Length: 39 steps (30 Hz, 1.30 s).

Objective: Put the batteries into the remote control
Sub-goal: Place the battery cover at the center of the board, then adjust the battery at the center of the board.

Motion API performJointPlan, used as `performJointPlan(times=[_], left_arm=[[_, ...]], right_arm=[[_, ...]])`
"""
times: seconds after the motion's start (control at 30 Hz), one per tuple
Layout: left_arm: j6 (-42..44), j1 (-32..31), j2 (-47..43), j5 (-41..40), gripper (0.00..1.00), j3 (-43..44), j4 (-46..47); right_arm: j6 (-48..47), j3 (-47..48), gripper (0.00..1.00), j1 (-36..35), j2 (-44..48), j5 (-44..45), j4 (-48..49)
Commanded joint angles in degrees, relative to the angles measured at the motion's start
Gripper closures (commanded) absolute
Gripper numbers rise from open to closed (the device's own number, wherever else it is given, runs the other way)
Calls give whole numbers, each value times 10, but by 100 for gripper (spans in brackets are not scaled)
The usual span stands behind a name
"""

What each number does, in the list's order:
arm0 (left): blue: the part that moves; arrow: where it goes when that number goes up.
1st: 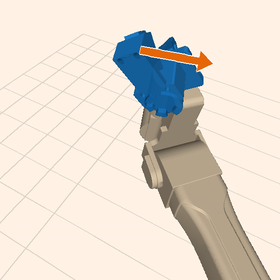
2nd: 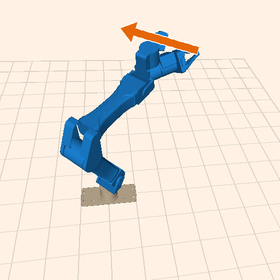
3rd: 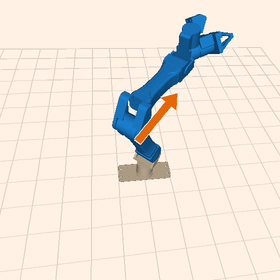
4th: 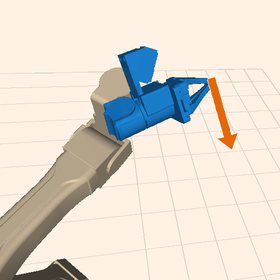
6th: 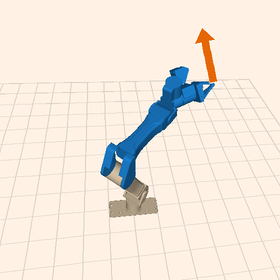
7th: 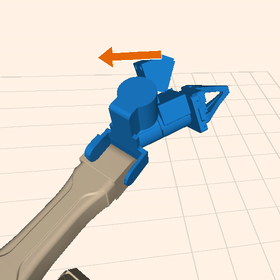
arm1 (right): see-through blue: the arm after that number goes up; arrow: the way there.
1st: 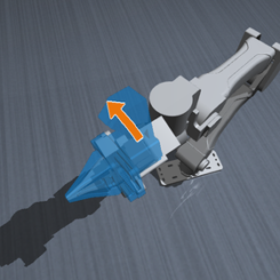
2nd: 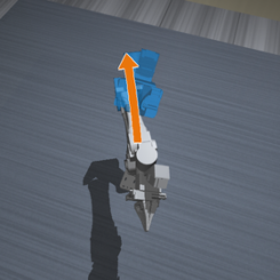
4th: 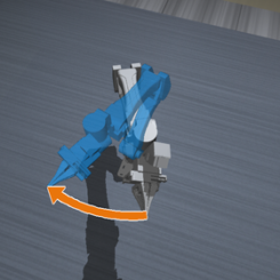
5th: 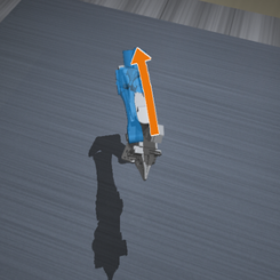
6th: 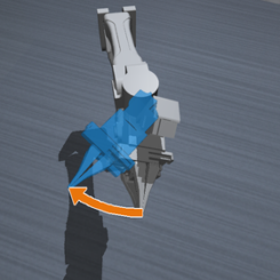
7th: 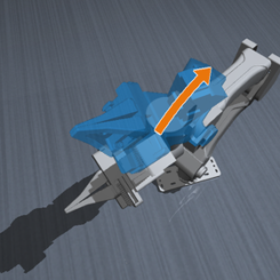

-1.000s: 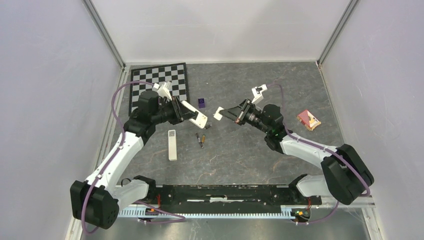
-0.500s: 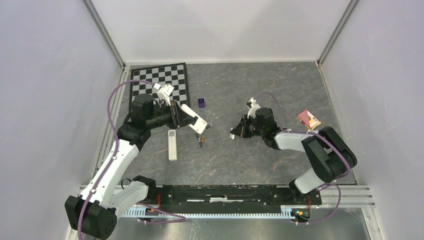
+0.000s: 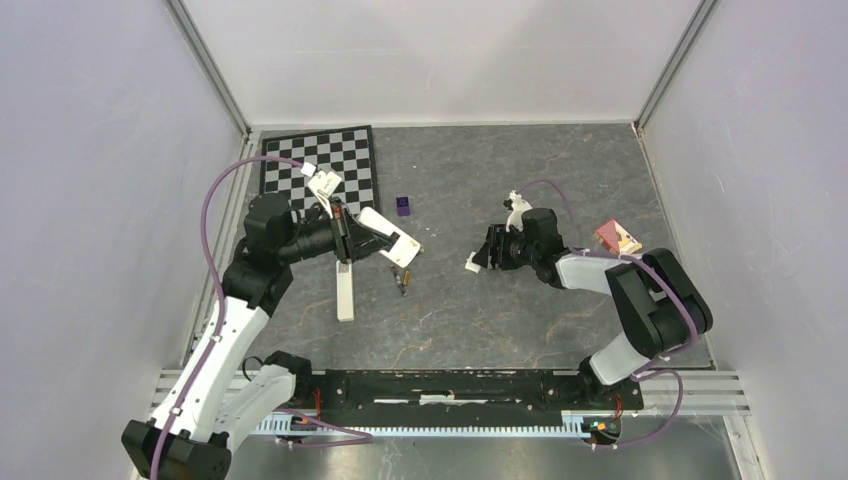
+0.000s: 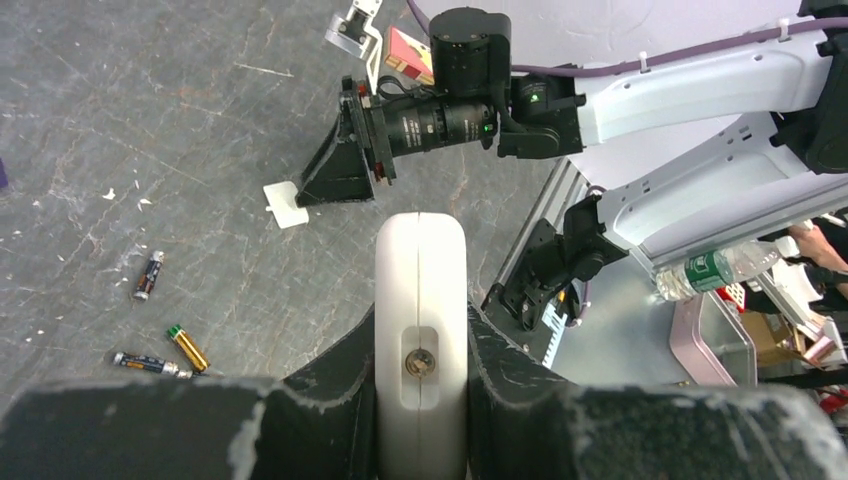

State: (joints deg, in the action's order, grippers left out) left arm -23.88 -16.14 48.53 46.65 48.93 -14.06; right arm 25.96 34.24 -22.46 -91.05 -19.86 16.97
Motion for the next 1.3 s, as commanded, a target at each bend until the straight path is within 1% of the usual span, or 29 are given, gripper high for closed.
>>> performJointPlan(times=[0.0,0.07,0.17,0.3,0.47,0.6,0.73,0.8,0.87,0.93,1.03,1.13,1.27], left_arm=[[10,0,-12,-29,98,12,38],[6,0,-21,-64,98,9,41],[-3,0,-36,-123,98,0,49],[-16,0,-60,-204,98,-14,51],[-13,0,-83,-251,98,-24,40],[-1,0,-96,-288,98,-22,6],[10,0,-127,-330,98,-31,-18],[12,0,-142,-346,98,-38,-22],[12,0,-153,-355,98,-42,-22],[12,0,-155,-361,98,-43,-23],[12,0,-156,-365,98,-45,-27],[17,0,-156,-371,98,-47,-30],[20,0,-156,-378,98,-47,-33]], right_arm=[[-19,7,35,1,19,58,-44],[-3,9,28,0,35,74,-46],[34,15,27,-8,50,96,-47],[86,47,30,-71,48,157,-54],[179,122,34,-174,2,281,-84],[228,192,36,-230,-59,347,-114],[249,278,38,-268,-115,405,-158],[254,327,38,-284,-144,448,-220],[257,365,38,-299,-170,496,-260],[265,375,39,-314,-182,537,-272],[277,382,39,-324,-198,564,-290],[275,394,39,-330,-220,582,-302],[246,432,38,-331,-254,585,-306]])
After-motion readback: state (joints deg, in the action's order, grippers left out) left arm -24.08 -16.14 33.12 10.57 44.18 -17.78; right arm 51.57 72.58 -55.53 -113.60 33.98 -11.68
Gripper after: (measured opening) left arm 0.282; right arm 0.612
